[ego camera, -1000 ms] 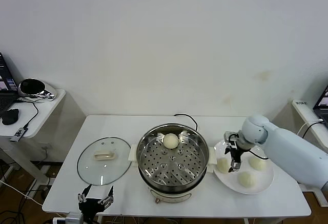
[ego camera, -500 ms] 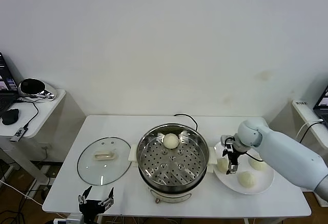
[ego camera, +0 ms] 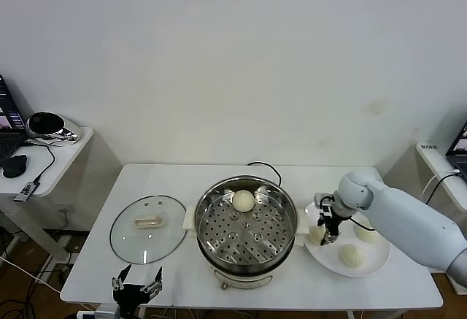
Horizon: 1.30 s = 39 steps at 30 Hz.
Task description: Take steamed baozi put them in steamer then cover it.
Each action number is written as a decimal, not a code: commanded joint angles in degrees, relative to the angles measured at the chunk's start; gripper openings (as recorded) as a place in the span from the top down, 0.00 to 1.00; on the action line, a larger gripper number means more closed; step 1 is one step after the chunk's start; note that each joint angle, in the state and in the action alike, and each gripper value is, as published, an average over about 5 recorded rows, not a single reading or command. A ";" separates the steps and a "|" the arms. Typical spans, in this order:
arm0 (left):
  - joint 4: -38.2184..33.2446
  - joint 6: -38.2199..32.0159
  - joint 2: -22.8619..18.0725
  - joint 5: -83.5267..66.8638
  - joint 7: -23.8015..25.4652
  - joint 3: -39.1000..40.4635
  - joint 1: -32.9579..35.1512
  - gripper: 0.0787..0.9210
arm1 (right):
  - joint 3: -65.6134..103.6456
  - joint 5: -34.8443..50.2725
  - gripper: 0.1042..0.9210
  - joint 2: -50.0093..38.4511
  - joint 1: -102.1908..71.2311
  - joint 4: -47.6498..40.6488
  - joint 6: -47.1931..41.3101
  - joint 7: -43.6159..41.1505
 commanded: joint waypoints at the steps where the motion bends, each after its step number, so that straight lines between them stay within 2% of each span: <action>1: -0.19 0.02 -0.05 0.06 -0.03 0.13 -0.04 0.12 | 0.09 0.43 0.44 -1.07 0.81 0.75 -0.05 -0.88; 8: -0.49 0.05 -0.20 0.09 0.00 0.49 -0.50 0.12 | -2.94 4.46 0.44 -6.00 7.81 4.90 -1.16 -3.04; 16: -1.30 0.29 -0.28 0.57 -0.11 0.94 -1.21 0.12 | -19.67 17.36 0.44 -9.74 34.36 11.48 -3.27 -5.93; 24: -2.95 0.76 -0.02 0.90 -0.45 0.56 -0.99 0.12 | -30.82 24.70 0.44 -2.42 50.77 12.65 -5.07 -7.73; 32: -4.85 0.68 -0.56 0.80 -0.71 0.09 -0.47 0.12 | -28.86 30.68 0.44 7.80 49.94 11.58 -5.00 -8.54; 39: -5.68 0.65 -0.72 0.44 -0.78 0.02 -0.44 0.12 | -29.57 31.72 0.44 16.46 48.43 9.22 -7.85 -8.56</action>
